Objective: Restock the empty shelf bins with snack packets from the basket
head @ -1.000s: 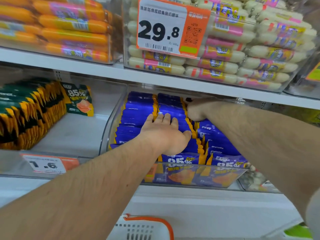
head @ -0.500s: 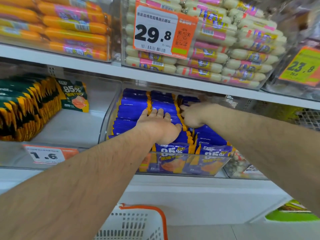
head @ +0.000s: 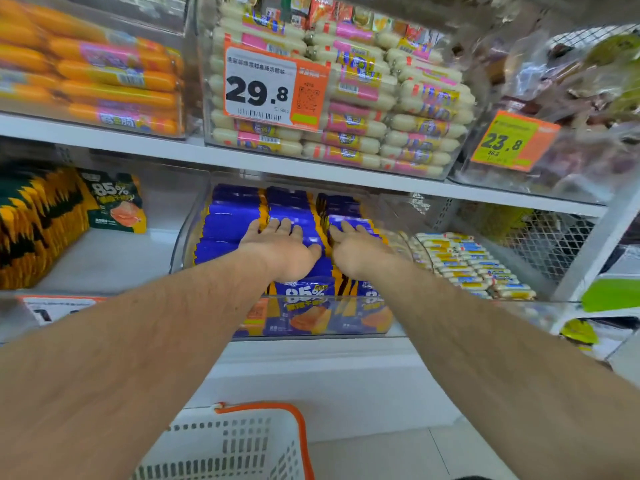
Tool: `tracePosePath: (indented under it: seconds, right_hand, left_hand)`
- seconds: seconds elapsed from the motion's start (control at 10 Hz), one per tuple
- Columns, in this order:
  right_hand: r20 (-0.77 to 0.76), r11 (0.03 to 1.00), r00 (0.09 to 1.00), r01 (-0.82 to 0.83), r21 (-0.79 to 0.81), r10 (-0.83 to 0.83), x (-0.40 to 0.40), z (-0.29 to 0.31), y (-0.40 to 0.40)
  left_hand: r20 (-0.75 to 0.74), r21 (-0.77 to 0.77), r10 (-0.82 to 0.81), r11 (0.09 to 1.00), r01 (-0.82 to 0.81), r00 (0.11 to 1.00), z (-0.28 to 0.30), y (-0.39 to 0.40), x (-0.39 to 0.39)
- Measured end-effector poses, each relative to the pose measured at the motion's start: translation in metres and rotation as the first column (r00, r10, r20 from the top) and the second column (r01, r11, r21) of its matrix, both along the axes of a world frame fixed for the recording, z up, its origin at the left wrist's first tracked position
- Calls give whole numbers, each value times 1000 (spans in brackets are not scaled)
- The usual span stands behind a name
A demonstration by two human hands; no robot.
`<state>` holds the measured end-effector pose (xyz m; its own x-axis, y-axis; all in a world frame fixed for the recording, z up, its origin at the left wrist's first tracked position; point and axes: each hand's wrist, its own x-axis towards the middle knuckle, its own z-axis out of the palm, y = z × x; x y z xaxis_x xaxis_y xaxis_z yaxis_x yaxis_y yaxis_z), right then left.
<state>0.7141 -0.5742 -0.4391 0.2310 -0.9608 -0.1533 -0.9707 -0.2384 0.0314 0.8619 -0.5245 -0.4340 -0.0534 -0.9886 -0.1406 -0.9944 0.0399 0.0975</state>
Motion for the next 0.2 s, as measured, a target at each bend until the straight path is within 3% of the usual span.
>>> tracePosePath:
  seconds: [0.2]
  right_hand:
    - [108, 1000, 994, 12, -1, -12, 0, 11, 9]
  left_hand:
    - [13, -74, 14, 997, -13, 1000, 7, 8, 0]
